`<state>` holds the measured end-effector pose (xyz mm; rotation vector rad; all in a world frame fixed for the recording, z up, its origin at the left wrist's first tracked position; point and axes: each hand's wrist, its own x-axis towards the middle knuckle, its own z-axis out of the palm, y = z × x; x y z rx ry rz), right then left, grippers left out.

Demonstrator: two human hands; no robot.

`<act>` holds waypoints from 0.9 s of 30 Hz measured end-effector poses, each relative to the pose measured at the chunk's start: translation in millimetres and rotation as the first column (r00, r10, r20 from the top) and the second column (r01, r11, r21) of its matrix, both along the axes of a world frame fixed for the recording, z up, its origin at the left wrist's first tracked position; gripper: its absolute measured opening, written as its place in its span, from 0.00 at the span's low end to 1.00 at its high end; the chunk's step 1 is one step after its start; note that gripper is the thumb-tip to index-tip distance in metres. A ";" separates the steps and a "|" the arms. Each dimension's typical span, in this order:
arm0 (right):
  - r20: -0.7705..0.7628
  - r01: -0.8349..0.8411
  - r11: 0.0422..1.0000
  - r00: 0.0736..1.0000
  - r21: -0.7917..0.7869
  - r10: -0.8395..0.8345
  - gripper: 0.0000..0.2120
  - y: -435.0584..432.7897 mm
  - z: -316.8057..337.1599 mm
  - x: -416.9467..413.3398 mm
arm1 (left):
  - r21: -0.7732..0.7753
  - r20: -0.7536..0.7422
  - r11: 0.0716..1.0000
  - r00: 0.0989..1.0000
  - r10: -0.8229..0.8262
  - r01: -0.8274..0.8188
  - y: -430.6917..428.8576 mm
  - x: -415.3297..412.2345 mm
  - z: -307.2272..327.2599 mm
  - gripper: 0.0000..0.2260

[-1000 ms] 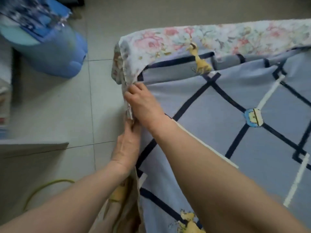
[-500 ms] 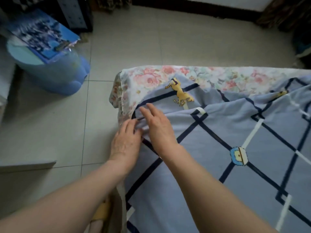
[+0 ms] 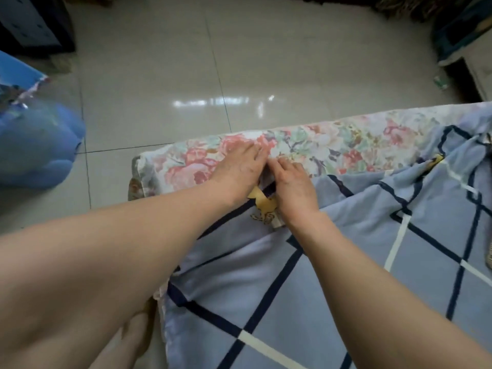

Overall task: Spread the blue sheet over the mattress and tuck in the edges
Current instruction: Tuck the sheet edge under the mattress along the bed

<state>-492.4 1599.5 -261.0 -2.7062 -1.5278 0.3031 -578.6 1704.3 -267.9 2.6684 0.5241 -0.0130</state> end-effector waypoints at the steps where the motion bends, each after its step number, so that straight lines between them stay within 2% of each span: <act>1: 0.016 0.005 1.000 1.000 -0.023 -0.004 0.19 0.5 -4.6 -1.0 | -0.003 0.002 1.000 1.000 -0.026 0.026 2.0 1.2 -5.0 0.25; 4: 0.042 0.061 0.997 0.997 -0.056 -0.058 0.16 6.3 -8.9 -1.4 | 0.005 0.003 0.996 0.996 -0.094 0.094 12.3 3.1 -9.6 0.16; 8: 0.067 0.108 0.988 0.993 -0.112 -0.101 0.07 14.7 2.3 5.6 | -0.036 0.050 0.984 0.983 -0.174 0.176 21.5 3.3 -11.9 0.08; 10: 0.110 0.102 0.991 0.990 -0.088 -0.092 0.05 24.7 14.5 8.9 | -0.097 0.224 0.987 0.969 -0.102 0.126 30.1 -1.3 -10.6 0.03; 12: 0.109 0.083 0.996 0.990 0.022 -0.085 0.04 55.4 26.6 6.1 | -0.187 0.403 0.982 0.913 0.057 0.021 50.6 -10.4 -2.1 0.05; 14: 0.071 0.024 0.988 0.997 0.151 -0.035 0.04 101.6 31.9 -3.9 | -0.246 0.452 0.961 0.863 0.228 -0.125 82.8 -28.2 6.4 0.06; 16: 0.030 -0.022 0.972 0.999 0.234 0.015 0.04 133.0 29.8 -13.1 | -0.183 0.416 0.950 0.855 0.310 -0.255 108.9 -47.9 8.0 0.09; 18: -0.014 -0.060 0.973 0.998 0.221 0.065 0.05 156.5 14.4 -28.8 | -0.044 0.358 0.946 0.880 0.314 -0.320 132.7 -81.7 -3.7 0.11; 20: -0.026 -0.112 0.980 0.993 0.163 0.118 0.05 170.3 -7.0 -49.0 | 0.050 0.286 0.948 0.914 0.288 -0.314 151.8 -113.9 -23.1 0.15; 23: -0.002 -0.127 0.981 0.992 0.145 0.129 0.05 177.1 -32.0 -64.6 | 0.096 0.166 0.954 0.950 0.265 -0.283 166.2 -131.4 -48.8 0.20; 27: 0.000 -0.129 0.979 0.991 0.155 0.130 0.05 179.5 -46.4 -68.9 | 0.135 0.062 0.959 0.968 0.243 -0.250 166.0 -134.2 -69.5 0.13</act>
